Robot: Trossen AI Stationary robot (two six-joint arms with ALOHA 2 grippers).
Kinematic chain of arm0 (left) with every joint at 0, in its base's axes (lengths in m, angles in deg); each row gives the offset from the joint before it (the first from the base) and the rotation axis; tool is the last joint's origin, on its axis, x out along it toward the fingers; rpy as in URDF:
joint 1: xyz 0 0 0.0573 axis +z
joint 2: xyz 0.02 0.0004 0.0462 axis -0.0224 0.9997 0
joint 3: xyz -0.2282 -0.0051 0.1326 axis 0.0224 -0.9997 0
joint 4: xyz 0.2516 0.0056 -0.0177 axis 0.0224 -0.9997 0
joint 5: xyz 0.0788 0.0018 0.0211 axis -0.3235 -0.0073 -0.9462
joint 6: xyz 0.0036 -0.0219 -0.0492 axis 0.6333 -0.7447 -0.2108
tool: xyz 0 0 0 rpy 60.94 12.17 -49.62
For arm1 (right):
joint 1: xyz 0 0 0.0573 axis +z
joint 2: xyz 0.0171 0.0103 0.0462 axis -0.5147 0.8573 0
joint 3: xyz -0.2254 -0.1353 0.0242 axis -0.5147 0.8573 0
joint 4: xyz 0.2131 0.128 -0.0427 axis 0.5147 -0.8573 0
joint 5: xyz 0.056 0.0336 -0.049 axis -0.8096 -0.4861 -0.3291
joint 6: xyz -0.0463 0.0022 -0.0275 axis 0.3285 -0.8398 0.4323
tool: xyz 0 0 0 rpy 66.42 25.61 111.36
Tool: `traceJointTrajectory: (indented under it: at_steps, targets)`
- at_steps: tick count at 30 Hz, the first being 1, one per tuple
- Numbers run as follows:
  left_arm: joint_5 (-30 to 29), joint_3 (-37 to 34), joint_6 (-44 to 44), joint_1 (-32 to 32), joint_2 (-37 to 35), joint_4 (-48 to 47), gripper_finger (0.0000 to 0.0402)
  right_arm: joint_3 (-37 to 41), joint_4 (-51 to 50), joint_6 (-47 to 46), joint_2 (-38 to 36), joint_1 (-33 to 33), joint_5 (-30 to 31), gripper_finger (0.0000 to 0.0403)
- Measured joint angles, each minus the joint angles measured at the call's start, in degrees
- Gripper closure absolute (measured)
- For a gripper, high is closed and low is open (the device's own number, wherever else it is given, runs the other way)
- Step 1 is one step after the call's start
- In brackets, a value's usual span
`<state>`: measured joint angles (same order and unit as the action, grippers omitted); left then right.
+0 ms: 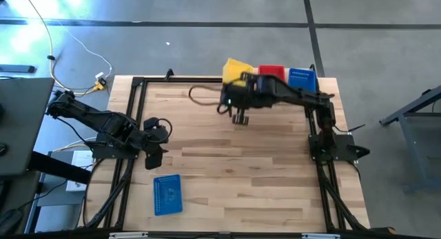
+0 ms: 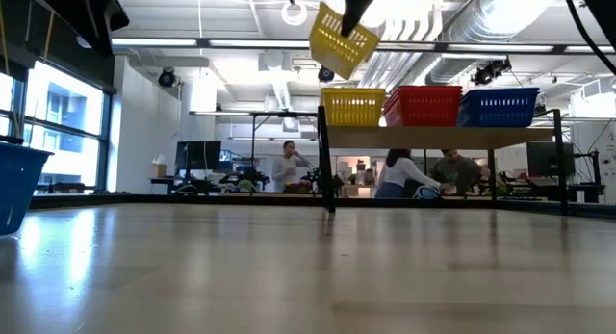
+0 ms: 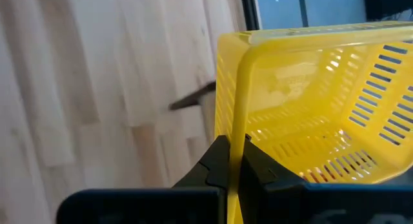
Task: Stack baskets on shelf by color
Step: Stack the yellow basket on the stacked yellow baskets on the shelf
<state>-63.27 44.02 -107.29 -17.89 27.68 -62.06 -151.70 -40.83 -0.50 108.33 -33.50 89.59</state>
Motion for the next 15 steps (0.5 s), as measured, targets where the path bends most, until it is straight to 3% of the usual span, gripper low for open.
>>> traceJointTrajectory:
  at_steps: [7,15]
  targets:
    - [-0.4,0.0,0.7,5.8,0.0,0.0,0.0241,0.1,-1.5,6.9,0.0,-7.6,-5.0,0.0403]
    - [-0.4,0.0,4.4,13.1,0.0,0.0,0.0241,0.2,-2.0,11.5,0.0,-11.5,-7.1,0.0403]
